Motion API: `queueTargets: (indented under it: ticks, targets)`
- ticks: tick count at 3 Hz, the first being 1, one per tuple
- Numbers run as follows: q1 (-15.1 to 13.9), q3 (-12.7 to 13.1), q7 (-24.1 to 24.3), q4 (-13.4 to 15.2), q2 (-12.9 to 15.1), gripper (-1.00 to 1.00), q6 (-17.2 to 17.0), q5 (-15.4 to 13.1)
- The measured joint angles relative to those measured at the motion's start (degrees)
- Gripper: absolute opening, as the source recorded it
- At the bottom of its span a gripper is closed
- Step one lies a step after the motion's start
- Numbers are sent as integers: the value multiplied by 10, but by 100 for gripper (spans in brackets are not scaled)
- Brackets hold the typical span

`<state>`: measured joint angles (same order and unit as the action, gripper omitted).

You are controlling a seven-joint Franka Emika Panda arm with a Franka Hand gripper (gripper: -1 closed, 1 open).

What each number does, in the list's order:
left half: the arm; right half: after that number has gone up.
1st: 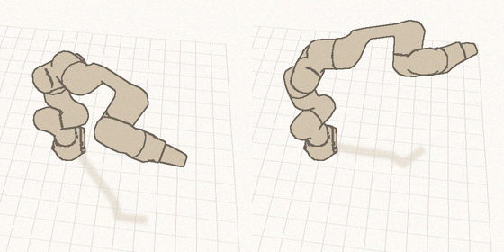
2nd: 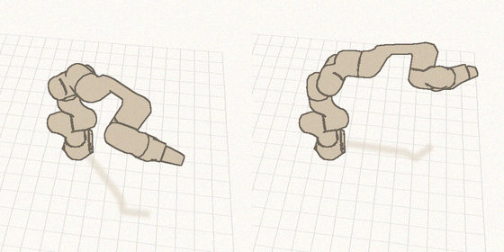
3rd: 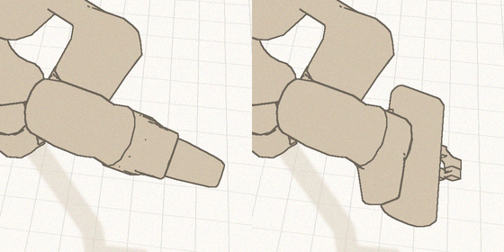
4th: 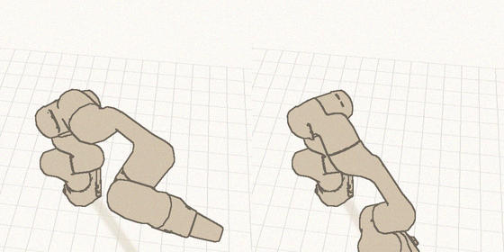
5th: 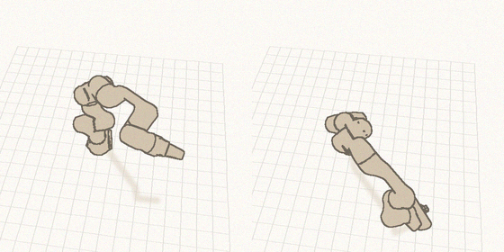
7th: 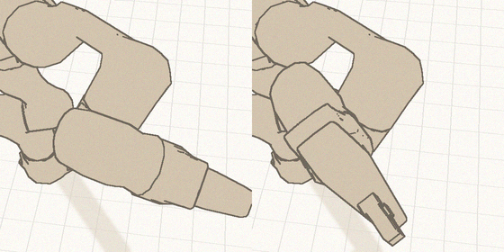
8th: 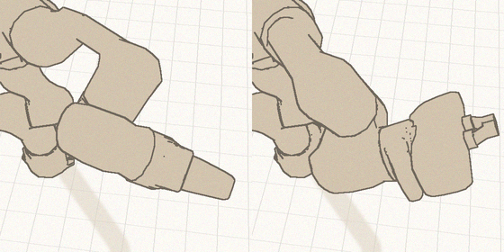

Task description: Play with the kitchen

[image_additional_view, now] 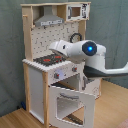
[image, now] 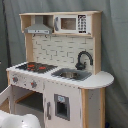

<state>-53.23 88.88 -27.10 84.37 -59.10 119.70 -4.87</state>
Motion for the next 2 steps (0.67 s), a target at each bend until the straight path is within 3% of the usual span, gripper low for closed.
queueTargets:
  ticks: [2]
  targets:
    - [8,-3,23,0,-114,100,37,-24]
